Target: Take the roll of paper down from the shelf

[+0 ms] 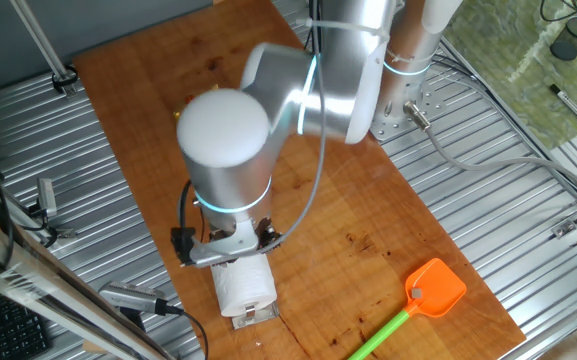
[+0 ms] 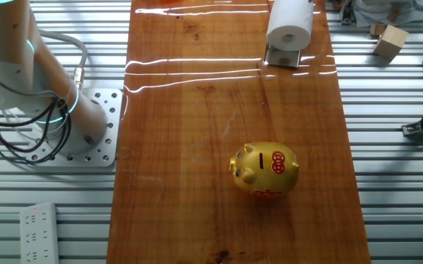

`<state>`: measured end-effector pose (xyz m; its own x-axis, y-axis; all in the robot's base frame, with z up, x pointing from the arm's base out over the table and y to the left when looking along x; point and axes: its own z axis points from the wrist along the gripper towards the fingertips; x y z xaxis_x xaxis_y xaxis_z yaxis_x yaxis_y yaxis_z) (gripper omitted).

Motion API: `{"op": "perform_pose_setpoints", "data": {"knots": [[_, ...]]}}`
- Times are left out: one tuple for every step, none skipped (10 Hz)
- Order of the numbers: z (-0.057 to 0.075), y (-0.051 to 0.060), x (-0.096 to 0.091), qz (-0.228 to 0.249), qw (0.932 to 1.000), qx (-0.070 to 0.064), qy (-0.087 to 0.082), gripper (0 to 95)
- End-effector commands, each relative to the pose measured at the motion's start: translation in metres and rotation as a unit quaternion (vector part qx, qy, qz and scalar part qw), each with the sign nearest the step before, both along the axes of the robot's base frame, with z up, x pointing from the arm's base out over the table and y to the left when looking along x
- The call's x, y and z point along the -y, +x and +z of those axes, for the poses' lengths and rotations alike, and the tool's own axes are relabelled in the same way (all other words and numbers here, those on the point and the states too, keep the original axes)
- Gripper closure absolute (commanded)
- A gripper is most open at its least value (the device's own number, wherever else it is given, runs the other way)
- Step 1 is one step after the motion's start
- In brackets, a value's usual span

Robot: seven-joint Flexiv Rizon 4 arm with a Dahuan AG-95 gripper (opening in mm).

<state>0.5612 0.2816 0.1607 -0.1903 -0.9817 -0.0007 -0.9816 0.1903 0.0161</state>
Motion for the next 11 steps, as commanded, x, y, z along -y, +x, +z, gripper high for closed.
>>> {"op": "perform_pose_setpoints", "data": {"knots": [[-0.002, 0.0, -0.003, -0.001, 1.0, -0.009, -0.001, 19.0], [-0.004, 0.0, -0.005, -0.001, 0.9999, -0.01, -0.002, 19.0], [-0.006, 0.0, -0.006, -0.002, 1.0, -0.009, -0.001, 19.0], [-0.006, 0.0, -0.006, -0.003, 1.0, -0.008, 0.0, 19.0], [-0.008, 0.0, -0.008, -0.005, 1.0, -0.007, -0.002, 19.0], [-0.008, 0.0, -0.008, -0.005, 1.0, -0.006, -0.002, 19.0], [-0.01, 0.0, -0.008, -0.004, 1.0, -0.003, 0.0, 19.0], [-0.012, 0.0, -0.008, -0.004, 1.0, -0.003, 0.0, 19.0], [-0.013, 0.001, -0.008, -0.005, 1.0, -0.001, 0.0, 19.0], [-0.014, 0.001, -0.008, -0.006, 1.0, 0.0, 0.0, 19.0], [-0.017, 0.003, -0.009, -0.005, 1.0, 0.002, 0.0, 19.0]]}}
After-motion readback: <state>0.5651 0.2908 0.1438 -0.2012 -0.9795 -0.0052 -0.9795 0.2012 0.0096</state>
